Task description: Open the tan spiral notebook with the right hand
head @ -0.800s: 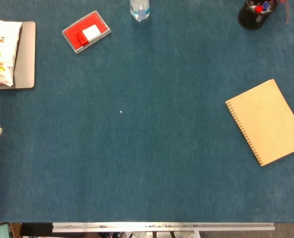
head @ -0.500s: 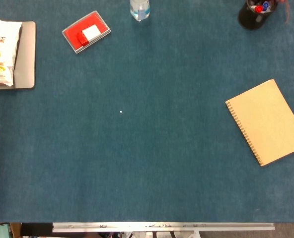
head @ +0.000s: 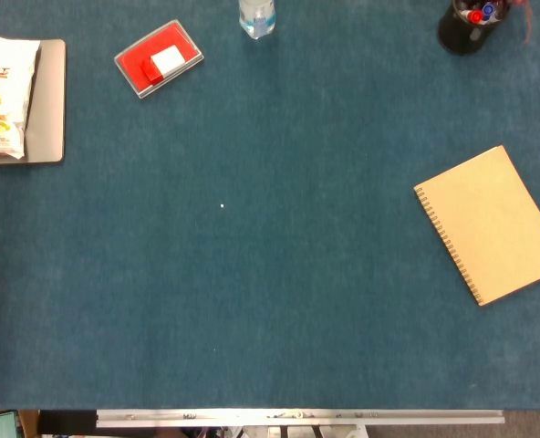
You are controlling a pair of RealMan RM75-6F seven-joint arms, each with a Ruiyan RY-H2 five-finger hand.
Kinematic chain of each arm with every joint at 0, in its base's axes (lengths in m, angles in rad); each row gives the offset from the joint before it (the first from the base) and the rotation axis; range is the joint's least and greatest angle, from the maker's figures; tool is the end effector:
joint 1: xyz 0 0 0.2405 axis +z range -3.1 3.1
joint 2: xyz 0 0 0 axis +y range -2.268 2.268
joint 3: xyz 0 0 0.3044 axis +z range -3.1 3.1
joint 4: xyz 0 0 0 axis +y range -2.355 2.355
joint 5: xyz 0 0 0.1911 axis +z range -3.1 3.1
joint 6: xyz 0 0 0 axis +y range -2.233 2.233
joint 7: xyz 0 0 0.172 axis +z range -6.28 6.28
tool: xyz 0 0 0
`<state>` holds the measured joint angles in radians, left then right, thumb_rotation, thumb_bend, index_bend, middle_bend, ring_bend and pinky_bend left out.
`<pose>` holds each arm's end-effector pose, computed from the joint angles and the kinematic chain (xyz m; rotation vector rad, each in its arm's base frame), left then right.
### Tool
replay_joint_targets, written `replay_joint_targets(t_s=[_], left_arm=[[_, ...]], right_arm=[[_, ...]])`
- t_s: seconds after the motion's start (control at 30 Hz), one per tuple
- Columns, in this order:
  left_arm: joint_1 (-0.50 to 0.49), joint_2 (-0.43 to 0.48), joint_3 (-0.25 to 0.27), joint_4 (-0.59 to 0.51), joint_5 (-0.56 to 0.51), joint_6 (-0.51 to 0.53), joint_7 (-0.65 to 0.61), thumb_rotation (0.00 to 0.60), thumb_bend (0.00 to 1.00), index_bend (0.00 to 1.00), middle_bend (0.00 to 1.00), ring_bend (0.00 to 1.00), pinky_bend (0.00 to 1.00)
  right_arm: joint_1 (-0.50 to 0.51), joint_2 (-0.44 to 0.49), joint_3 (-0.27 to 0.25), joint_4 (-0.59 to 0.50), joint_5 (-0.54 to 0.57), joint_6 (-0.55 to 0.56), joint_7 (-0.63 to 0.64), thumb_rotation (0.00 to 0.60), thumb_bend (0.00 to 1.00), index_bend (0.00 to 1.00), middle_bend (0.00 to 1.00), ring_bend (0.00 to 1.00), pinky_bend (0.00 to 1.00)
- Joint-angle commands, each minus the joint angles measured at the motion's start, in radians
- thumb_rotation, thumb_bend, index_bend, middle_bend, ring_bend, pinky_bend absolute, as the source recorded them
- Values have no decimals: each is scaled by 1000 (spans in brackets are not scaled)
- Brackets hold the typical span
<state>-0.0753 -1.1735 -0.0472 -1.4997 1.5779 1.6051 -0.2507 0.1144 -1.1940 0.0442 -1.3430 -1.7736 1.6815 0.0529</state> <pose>-0.3454 0.2070 0.2001 -1.3185 -0.9374 -1.1627 -0.3275 -0.2138 0.1984 1.5696 -0.5404 1.0771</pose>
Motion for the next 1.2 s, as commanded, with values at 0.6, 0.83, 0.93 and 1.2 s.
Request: replay_joint_targets(t_s=[0.6, 0.83, 0.93, 1.2], left_arm=[[16, 0, -1, -5, -14, 9, 15, 600, 19, 211, 260, 115, 364], [14, -1, -3, -3, -19, -1, 17, 600, 19, 211, 260, 115, 364], [12, -1, -4, -4, -18, -3, 19, 600, 19, 211, 260, 115, 364], [10, -2, -5, -2, -19, -9, 18, 600, 19, 211, 261, 115, 364]], right_arm=[[147, -36, -49, 347, -171, -46, -108, 600, 0, 143, 188, 112, 230], [147, -50, -74, 410, -148, -81, -116, 600, 0, 144, 188, 112, 230], [146, -60, -89, 434, -141, -100, -115, 600, 0, 143, 188, 112, 230], [144, -113, -121, 516, -124, -135, -96, 600, 0, 143, 188, 112, 230]])
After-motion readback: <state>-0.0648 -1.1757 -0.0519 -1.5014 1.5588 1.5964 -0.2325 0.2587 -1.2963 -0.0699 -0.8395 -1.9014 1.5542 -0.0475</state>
